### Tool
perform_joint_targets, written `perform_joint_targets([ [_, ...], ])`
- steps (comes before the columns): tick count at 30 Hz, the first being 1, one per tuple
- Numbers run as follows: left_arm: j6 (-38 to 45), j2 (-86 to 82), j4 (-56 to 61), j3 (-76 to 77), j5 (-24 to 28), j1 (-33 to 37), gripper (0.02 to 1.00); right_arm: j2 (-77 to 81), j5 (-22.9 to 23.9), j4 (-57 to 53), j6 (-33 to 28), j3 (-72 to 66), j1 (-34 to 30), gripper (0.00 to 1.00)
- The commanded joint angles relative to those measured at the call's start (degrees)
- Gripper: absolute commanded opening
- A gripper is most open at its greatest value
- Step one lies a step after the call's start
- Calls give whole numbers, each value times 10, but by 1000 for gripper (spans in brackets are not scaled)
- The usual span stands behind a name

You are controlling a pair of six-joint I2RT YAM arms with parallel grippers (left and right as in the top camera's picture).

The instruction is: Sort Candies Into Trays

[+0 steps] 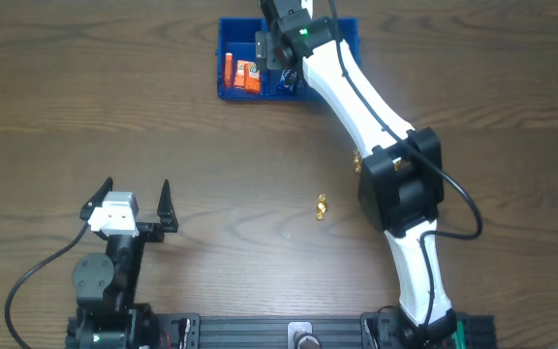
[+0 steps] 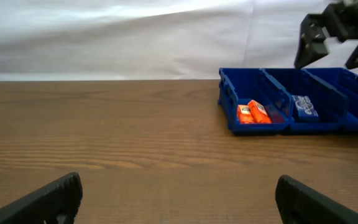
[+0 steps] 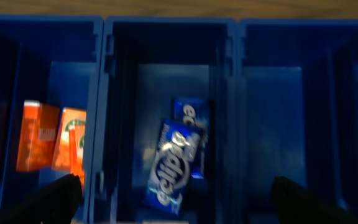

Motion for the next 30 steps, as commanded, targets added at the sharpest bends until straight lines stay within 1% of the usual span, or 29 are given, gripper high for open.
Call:
perform_joint_targets([
  [1, 4, -3, -19, -12, 5, 2, 996, -127, 7, -68, 2, 13, 20, 1000],
  [3, 4, -3, -19, -12, 5, 2, 998, -169, 11, -145, 2, 13, 29, 1000],
  [6, 4, -3, -19, -12, 5, 2, 998, -191, 10, -254, 7, 6, 45, 1000],
  [8, 4, -3, -19, -12, 5, 2, 998, -195, 10, -325, 43, -27, 56, 1000],
  [10, 4, -3, -19, -12, 5, 2, 998, -199, 10, -339, 65, -76, 59, 1000],
  [13, 4, -3, -19, -12, 5, 2, 998, -221, -10, -292, 75, -198, 59, 1000],
  [18, 4, -3, -19, -12, 5, 2, 996, -284, -71, -160, 73, -414, 61, 1000],
  [20, 4, -3, -19, -12, 5, 2, 998, -303, -81, -117, 73, -475, 66, 1000],
  [22, 4, -3, -19, -12, 5, 2, 998, -318, -103, -73, 73, -539, 71, 1000],
  [24, 4, -3, -19, -12, 5, 2, 998, -320, -116, -44, 73, -576, 71, 1000],
  [27, 4, -3, -19, -12, 5, 2, 996, -320, -122, -3, 60, -615, 71, 1000],
  [30, 4, -3, -19, -12, 5, 2, 998, -320, -122, 24, 61, -640, 70, 1000],
])
